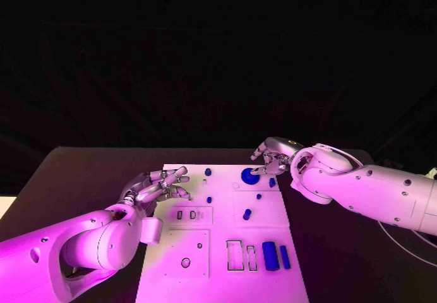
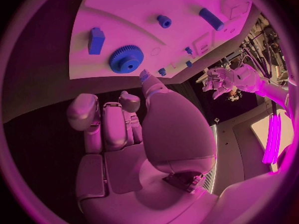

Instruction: Assemble the parts on the task board

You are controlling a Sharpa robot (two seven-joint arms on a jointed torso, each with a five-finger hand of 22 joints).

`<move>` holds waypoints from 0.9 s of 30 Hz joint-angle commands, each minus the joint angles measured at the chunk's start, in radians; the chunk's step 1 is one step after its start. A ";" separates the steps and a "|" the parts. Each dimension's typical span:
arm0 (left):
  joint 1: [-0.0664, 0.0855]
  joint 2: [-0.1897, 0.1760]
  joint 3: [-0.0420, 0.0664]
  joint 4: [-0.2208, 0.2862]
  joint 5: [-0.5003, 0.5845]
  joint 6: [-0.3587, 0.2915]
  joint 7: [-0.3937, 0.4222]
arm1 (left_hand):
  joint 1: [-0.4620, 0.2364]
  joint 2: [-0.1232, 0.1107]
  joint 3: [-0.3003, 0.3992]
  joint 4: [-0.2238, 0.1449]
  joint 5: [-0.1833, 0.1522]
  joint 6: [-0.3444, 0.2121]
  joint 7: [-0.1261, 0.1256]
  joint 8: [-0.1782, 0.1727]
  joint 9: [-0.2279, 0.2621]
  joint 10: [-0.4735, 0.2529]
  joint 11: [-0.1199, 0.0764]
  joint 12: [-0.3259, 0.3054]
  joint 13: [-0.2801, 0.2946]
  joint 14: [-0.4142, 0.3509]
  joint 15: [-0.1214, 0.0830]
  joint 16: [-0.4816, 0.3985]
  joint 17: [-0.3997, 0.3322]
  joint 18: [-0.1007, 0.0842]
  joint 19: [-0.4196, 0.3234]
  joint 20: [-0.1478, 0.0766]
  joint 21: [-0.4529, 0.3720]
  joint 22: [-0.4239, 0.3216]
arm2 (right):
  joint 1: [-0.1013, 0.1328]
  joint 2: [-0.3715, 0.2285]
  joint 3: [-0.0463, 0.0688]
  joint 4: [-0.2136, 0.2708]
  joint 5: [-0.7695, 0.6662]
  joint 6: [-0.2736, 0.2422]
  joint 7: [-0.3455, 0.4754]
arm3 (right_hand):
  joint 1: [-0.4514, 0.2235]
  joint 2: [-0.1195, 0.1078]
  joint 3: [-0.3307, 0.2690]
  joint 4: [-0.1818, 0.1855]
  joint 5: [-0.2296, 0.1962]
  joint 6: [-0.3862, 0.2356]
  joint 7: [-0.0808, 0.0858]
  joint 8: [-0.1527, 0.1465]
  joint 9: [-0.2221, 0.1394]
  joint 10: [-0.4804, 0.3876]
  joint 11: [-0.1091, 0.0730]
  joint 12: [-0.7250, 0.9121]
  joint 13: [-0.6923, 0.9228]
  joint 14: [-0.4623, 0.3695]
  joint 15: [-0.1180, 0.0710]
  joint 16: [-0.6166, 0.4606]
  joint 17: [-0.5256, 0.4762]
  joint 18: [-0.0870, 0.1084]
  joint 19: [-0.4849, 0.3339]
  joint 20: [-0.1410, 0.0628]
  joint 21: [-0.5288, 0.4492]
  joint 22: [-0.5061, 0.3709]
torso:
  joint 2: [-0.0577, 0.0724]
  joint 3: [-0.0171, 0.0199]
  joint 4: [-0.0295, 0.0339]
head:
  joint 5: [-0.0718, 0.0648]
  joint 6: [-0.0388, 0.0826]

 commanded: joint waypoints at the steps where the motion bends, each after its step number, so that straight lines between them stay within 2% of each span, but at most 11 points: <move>1: 0.001 0.001 0.001 0.001 0.001 0.023 0.002 | -0.009 -0.001 -0.009 0.000 -0.002 -0.008 -0.001 -0.006 0.001 -0.010 0.000 0.003 0.002 -0.007 0.001 0.006 0.001 0.006 -0.007 0.002 0.004 0.001 | -0.004 0.011 -0.001 -0.010 -0.008 0.069 -0.029 | 0.009 0.002 -0.008 0.003 0.005 -0.005 0.005 -0.003 -0.001 0.004 0.004 0.007 0.007 0.034 0.008 0.002 -0.001 -0.013 0.011 0.000 0.005 0.004 | 0.001 -0.0008 0.0014 | -0.002 -0.003; 5: 0.001 0.001 0.001 0.002 0.001 0.023 0.001 | -0.009 -0.001 -0.009 0.000 -0.002 -0.008 -0.001 -0.006 0.001 -0.010 0.000 0.003 0.002 -0.007 0.001 0.006 0.001 0.006 -0.007 0.002 0.004 0.001 | -0.008 0.024 -0.002 -0.024 -0.017 0.092 -0.027 | 0.012 0.002 -0.013 0.007 0.003 -0.004 0.005 -0.002 -0.001 0.003 0.004 0.011 0.014 0.034 0.008 0.003 0.000 -0.014 0.012 0.001 0.009 0.009 | 0.001 -0.0008 -0.0003 | -0.001 -0.008; 9: 0.001 0.000 0.001 0.002 0.001 0.024 0.001 | -0.009 -0.001 -0.009 0.000 -0.002 -0.008 -0.001 -0.006 0.001 -0.010 0.000 0.003 0.002 -0.007 0.001 0.006 0.001 0.006 -0.007 0.002 0.004 0.001 | -0.012 0.030 -0.002 -0.030 -0.022 0.109 -0.024 | 0.017 0.003 -0.015 0.008 0.001 -0.003 0.005 -0.001 0.000 0.002 0.004 0.012 0.017 0.034 0.008 0.002 -0.002 -0.014 0.012 0.001 0.011 0.012 | 0.000 -0.0016 0.0010 | -0.001 -0.012; 11: 0.001 0.000 0.001 0.001 0.001 0.025 0.000 | -0.009 -0.001 -0.009 0.000 -0.002 -0.008 -0.001 -0.006 0.001 -0.010 0.000 0.003 0.002 -0.007 0.001 0.006 0.001 0.006 -0.007 0.002 0.004 0.001 | -0.014 0.032 -0.002 -0.031 -0.026 0.114 -0.022 | 0.032 0.011 -0.026 0.020 0.001 0.002 0.005 0.004 0.000 -0.003 0.004 0.019 0.036 0.083 0.013 0.196 0.283 -0.014 0.008 0.003 0.017 0.017 | 0.000 -0.0020 0.0015 | -0.001 -0.011; 12: 0.001 0.000 0.001 0.001 0.001 0.025 0.000 | -0.009 0.000 -0.009 0.000 -0.002 -0.008 -0.001 -0.006 0.001 -0.010 0.000 0.003 0.002 -0.008 0.001 0.007 0.001 0.006 -0.007 0.003 0.004 0.001 | -0.014 0.033 -0.002 -0.032 -0.026 0.116 -0.022 | 0.035 0.012 -0.028 0.022 0.001 0.003 0.006 0.004 0.000 -0.004 0.004 0.020 0.040 0.084 0.012 0.207 0.298 -0.015 0.007 0.004 0.018 0.018 | 0.000 -0.0020 0.0015 | -0.001 -0.011; 13: 0.001 -0.001 0.001 0.001 0.001 0.025 -0.001 | -0.008 0.000 -0.009 -0.001 -0.002 -0.009 -0.001 -0.006 0.001 -0.011 0.001 0.003 0.002 -0.009 0.001 0.007 0.002 0.006 -0.008 0.003 0.005 0.002 | -0.015 0.034 -0.002 -0.033 -0.027 0.117 -0.021 | 0.037 0.012 -0.029 0.022 0.001 0.004 0.005 0.005 0.001 -0.004 0.005 0.021 0.042 0.084 0.012 0.211 0.304 -0.014 0.007 0.004 0.018 0.018 | 0.000 -0.0020 0.0013 | 0.004 -0.009; 27: 0.001 -0.002 0.001 0.000 0.001 0.028 -0.004 | -0.008 0.000 -0.009 -0.001 -0.002 -0.009 -0.001 -0.006 0.001 -0.011 0.001 0.003 0.002 -0.009 0.001 0.007 0.002 0.006 -0.008 0.003 0.005 0.002 | -0.022 0.050 -0.003 -0.052 -0.030 0.132 -0.019 | 0.068 0.038 -0.017 0.016 0.006 0.022 0.004 0.015 0.003 0.009 0.004 0.044 0.078 0.082 0.012 0.221 0.318 -0.016 0.008 0.006 0.029 0.032 | 0.000 -0.0026 0.0023 | -0.001 -0.018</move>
